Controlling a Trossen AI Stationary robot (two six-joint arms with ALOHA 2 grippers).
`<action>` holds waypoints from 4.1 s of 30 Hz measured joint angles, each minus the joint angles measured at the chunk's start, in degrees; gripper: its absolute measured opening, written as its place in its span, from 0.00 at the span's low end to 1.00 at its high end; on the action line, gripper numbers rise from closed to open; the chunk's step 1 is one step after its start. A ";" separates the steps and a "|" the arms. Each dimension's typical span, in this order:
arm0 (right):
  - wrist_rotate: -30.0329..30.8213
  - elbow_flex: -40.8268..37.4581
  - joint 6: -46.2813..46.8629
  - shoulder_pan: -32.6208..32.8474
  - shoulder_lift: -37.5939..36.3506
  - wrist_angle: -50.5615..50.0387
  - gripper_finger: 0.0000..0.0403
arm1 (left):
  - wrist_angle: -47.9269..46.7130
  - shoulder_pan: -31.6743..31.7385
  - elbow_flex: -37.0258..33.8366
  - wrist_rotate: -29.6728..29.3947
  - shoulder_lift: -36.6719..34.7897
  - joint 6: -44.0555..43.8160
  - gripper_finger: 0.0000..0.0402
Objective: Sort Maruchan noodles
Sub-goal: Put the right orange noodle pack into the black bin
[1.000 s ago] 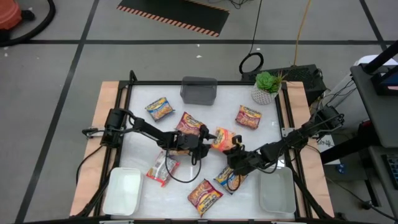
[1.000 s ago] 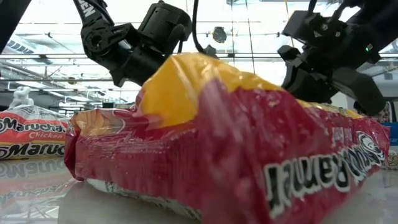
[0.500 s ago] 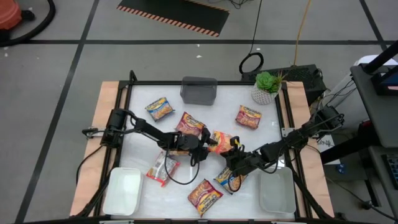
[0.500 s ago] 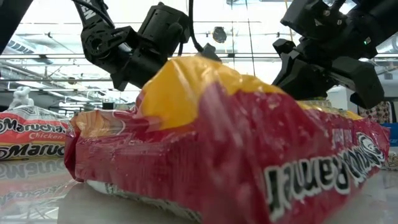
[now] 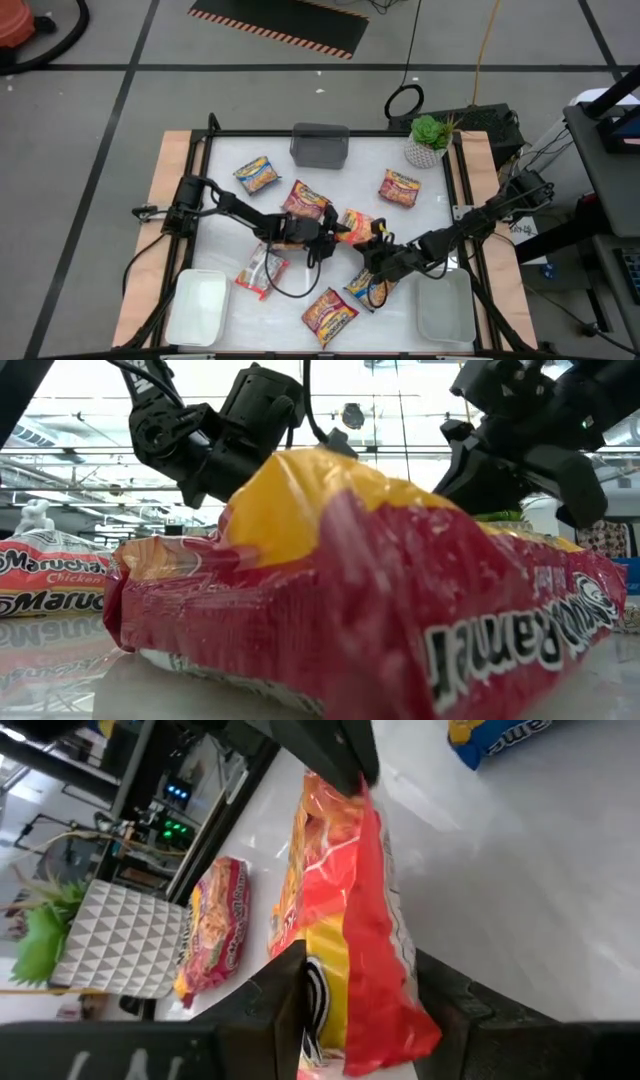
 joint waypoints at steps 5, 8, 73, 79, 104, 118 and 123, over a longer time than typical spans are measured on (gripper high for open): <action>3.38 0.02 -3.20 1.60 -4.84 1.58 0.15 | 0.06 -0.33 -0.07 -0.72 -0.35 -1.08 0.36; 7.24 0.02 -4.75 3.05 -9.40 0.76 0.25 | 0.01 -0.66 -0.13 -0.70 -1.84 -3.40 0.36; -5.98 29.07 -0.90 -13.47 1.90 -35.51 0.46 | -20.85 -2.21 -0.04 -5.73 -25.44 -19.12 0.33; -5.38 29.07 -1.84 -13.49 1.90 -35.70 0.28 | -20.93 -2.17 -0.04 -5.64 -25.44 -19.32 0.33; 3.12 29.11 1.58 -14.17 1.79 -34.94 0.25 | -21.92 -7.22 0.00 -31.59 -30.28 -24.72 0.86; 4.92 28.98 2.40 -20.26 1.90 -13.52 0.25 | -46.67 -8.49 0.00 -43.75 -49.60 -46.06 0.86; 5.83 28.98 0.99 -22.58 1.90 -3.60 0.25 | -54.31 -8.62 0.00 -44.38 -54.41 -52.38 0.86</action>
